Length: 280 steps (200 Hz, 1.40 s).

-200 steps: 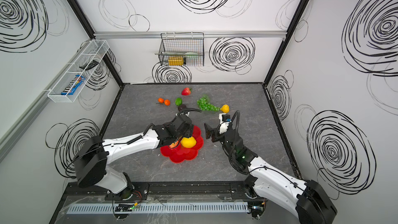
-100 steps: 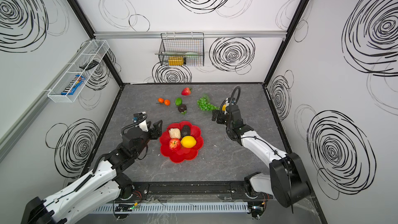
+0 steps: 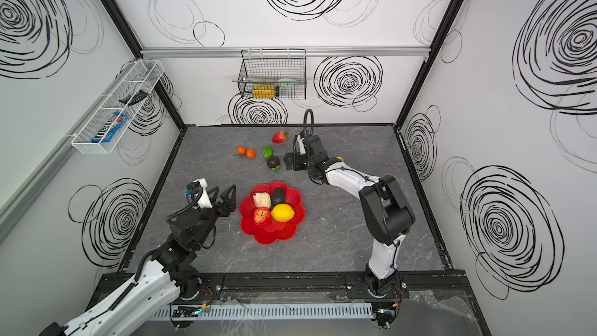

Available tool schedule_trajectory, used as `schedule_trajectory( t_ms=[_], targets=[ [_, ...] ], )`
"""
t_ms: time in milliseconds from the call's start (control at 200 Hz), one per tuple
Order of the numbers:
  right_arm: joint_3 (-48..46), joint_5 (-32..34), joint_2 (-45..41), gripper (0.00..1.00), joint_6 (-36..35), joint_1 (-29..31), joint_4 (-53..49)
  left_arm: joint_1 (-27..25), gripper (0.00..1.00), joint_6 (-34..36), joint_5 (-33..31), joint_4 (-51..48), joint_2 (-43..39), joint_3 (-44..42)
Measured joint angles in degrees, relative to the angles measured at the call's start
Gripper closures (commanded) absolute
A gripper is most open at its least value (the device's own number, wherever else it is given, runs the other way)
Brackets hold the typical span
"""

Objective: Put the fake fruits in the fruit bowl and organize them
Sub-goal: 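Lower the right gripper onto the dark fruit with green leaves and close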

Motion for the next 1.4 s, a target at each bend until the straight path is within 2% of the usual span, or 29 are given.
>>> schedule_trajectory(
  t_ms=[255,615,796,1026,1321,1401],
  targets=[
    [16.11,-0.85,15.02,0.04,-3.65,2.64,-6.56,0.15,0.17,-0.24,0.48,0.35,2.32,0.0],
    [27.47,-2.91,24.3,0.11,-6.29,2.64,-10.91,0.66,0.17,-0.63,1.2,0.42,3.19,0.0],
    [32.83,-3.67,28.37,0.19,-6.51,2.67,-13.75,0.7,0.16,-0.7,1.27,0.42,2.03,0.0],
    [34.69,-4.92,29.66,0.36,-6.34,2.93,-15.34,0.7,0.16,-0.72,1.27,0.44,1.55,0.0],
    [35.06,-5.64,29.49,0.42,-3.28,2.78,-16.65,0.7,0.15,-0.83,1.36,0.46,2.21,0.0],
    [32.54,-6.1,27.56,0.43,-1.03,2.4,-16.15,0.7,0.16,-0.81,1.84,0.74,2.75,0.0]
  ],
)
